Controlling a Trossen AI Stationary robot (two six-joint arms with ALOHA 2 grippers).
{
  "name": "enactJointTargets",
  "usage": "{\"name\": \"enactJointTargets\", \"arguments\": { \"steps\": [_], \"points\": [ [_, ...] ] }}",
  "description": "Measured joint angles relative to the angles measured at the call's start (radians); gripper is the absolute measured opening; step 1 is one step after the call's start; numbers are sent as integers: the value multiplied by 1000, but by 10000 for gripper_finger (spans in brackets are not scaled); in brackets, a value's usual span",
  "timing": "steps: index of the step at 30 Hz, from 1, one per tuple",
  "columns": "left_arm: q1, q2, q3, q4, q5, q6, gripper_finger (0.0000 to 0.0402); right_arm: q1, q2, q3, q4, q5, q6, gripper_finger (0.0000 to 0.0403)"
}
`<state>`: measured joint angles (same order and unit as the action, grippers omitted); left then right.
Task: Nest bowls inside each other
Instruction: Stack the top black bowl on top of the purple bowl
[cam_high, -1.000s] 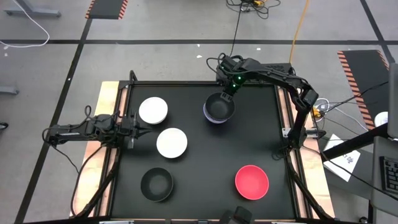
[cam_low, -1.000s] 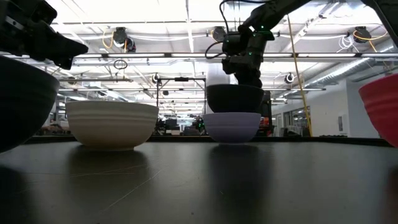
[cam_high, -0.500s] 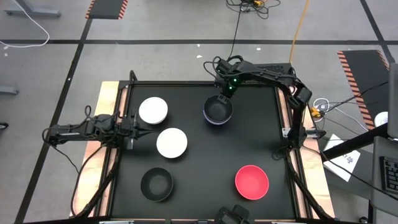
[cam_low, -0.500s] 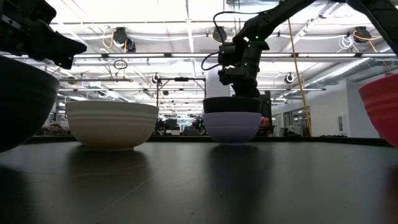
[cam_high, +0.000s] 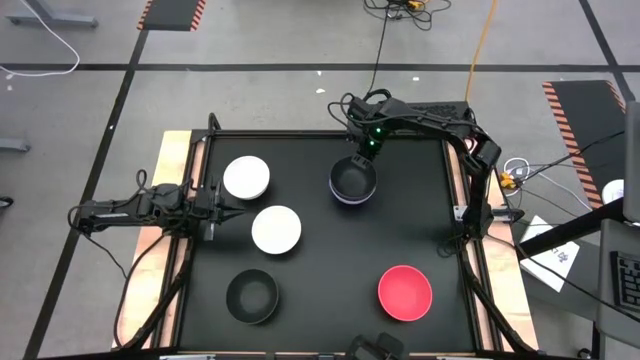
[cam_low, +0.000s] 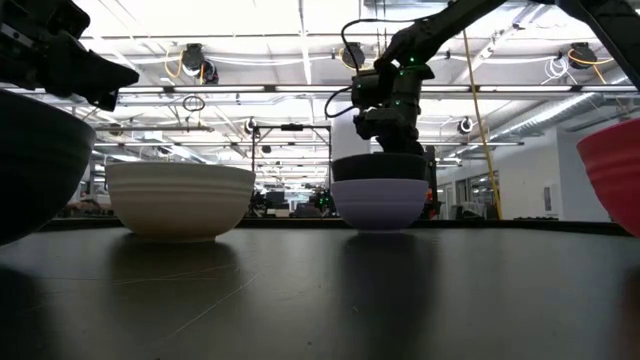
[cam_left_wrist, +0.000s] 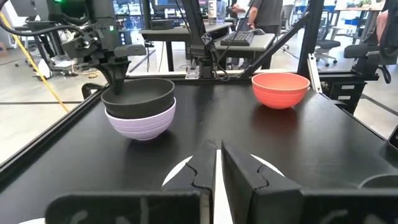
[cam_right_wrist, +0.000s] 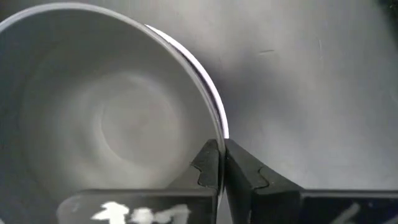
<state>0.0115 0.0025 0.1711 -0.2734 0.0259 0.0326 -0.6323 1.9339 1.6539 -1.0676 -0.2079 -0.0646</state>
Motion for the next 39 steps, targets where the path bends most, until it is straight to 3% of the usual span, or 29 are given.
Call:
{"name": "enactJointTargets", "arguments": {
  "steps": [7, 12, 39],
  "points": [
    [0, 0, 0, -14, 0, 0, 26, 21, -1, 0, -14, 108, -141, 0],
    [0, 0, 0, -15, 1, -1, 26, 18, -1, 0, -12, 124, -155, 0],
    [0, 0, 0, -38, 3, -11, 26, 19, -2, -39, 25, -7, -220, 3]
  ]
}}
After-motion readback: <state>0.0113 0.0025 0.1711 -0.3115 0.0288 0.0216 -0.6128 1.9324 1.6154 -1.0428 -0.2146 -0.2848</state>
